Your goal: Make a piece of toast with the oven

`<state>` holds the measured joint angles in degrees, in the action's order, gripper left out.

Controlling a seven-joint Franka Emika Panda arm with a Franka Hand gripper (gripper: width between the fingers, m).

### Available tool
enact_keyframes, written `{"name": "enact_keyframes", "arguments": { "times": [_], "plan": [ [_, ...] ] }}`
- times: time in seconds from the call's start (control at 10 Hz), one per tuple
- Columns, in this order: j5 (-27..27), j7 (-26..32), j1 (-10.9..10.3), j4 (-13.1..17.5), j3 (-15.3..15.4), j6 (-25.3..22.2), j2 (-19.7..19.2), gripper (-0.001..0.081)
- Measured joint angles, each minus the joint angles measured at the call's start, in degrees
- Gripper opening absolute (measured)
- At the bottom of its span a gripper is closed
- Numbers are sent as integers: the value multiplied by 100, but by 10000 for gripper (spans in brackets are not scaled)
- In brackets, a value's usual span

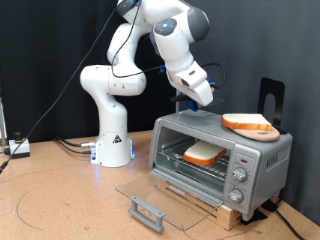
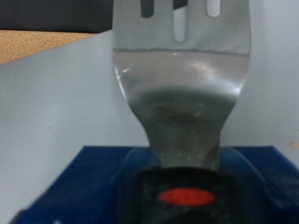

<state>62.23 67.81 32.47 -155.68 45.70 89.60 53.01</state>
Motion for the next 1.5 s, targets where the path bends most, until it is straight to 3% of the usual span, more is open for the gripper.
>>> {"name": "enact_keyframes", "arguments": {
  "times": [0.3,0.4,0.5,0.6,0.7,0.8,1.2,1.4,1.5],
  "plan": [
    [413,30,0,-170,267,301,14,396],
    [513,76,-1,-173,267,302,14,479],
    [611,155,-9,-168,238,293,18,479],
    [679,230,-32,-153,159,245,24,663],
    [724,281,-63,-127,26,181,42,663],
    [762,327,-96,-97,-152,111,83,779],
    [371,429,-112,144,-930,-374,320,809],
    [377,334,-22,93,-909,-255,312,809],
    [378,301,155,44,-935,-123,286,809]
  ]
}}
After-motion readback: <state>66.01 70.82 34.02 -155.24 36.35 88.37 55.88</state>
